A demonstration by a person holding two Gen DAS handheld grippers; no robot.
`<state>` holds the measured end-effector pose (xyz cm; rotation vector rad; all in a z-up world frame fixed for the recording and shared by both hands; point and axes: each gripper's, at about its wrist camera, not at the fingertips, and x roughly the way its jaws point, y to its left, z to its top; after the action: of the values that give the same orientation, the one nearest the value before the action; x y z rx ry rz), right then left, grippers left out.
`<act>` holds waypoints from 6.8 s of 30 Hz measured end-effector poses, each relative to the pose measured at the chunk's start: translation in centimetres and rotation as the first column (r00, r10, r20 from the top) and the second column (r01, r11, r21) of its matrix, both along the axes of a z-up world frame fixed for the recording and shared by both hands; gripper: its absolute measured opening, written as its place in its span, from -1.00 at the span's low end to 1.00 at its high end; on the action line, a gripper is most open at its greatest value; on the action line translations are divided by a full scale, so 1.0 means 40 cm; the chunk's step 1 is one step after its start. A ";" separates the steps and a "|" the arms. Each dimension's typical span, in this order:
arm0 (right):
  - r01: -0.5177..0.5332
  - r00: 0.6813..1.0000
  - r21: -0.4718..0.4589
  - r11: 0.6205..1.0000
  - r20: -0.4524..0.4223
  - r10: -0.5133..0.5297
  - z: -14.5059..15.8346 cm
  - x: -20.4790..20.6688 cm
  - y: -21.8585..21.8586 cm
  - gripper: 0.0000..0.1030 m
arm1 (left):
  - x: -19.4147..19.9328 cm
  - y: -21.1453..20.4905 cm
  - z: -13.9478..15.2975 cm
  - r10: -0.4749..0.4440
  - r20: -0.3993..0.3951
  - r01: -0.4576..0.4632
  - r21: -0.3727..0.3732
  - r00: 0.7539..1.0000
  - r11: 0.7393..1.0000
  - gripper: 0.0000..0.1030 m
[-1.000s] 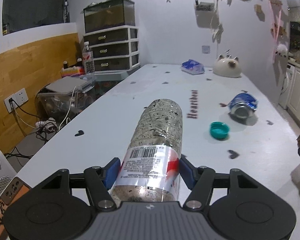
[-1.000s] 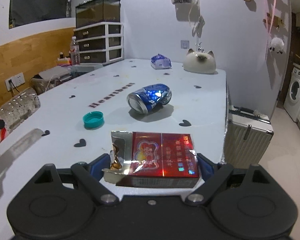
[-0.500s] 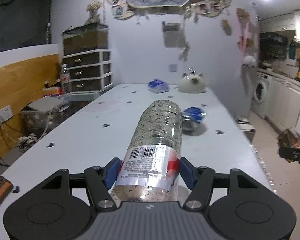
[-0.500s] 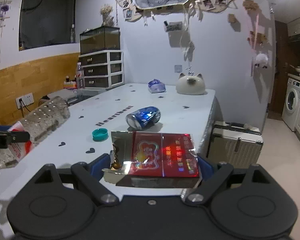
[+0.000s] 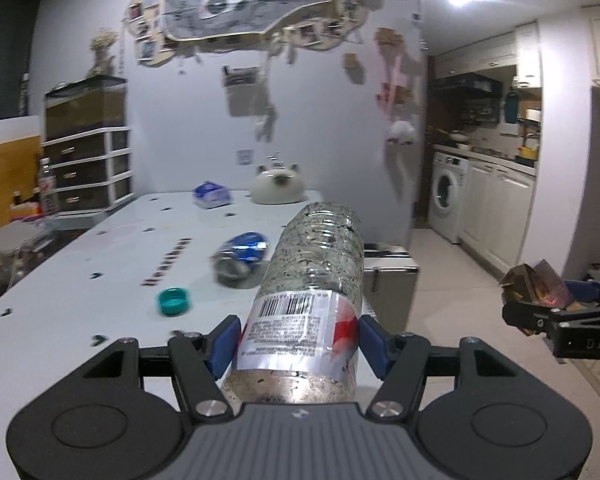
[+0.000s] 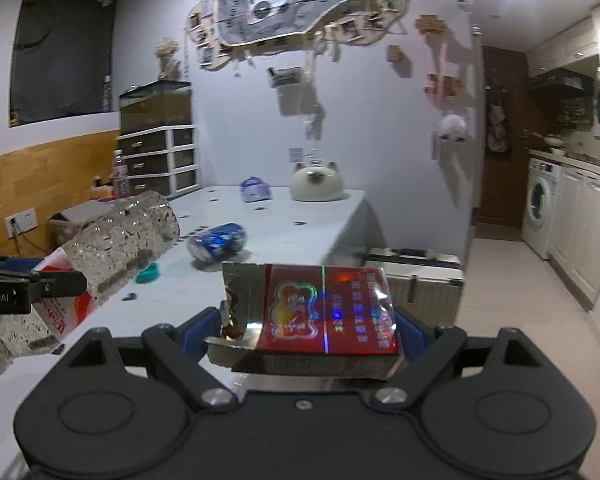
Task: Collect trash
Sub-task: 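Lift the bottle and red box and carry both tools over the bin, then open the left tool to drop the bottle while the right tool releases the box, then move both open tools up from the bin back toward the table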
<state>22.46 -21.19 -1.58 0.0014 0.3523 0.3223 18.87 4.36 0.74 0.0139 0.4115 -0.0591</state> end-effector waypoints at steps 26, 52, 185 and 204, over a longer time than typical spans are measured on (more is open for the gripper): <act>0.249 0.966 -0.008 0.968 -0.073 -0.249 -0.140 -0.083 -0.404 0.76 | 0.055 -0.467 -0.152 -0.231 -0.073 0.228 -0.050 0.970 0.972 0.24; 0.292 0.875 -0.057 0.955 -0.387 -0.290 -0.577 0.100 -0.506 0.76 | 0.301 -0.592 -0.619 -0.178 -0.397 0.152 -0.095 0.900 0.984 0.25; 0.370 0.884 -0.082 0.926 -0.277 -0.377 -0.363 -0.102 -0.499 1.00 | 0.099 -0.531 -0.418 -0.157 -0.321 0.165 -0.001 0.934 0.986 0.91; 0.326 0.944 -0.009 0.945 -0.042 -0.326 -0.096 -0.202 -0.403 1.00 | -0.079 -0.400 -0.115 -0.084 -0.024 0.084 0.018 0.996 0.996 1.00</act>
<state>14.37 -37.32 -5.41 0.0640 0.3882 -0.0070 15.70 -11.65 -3.88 0.0488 0.4348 -0.1382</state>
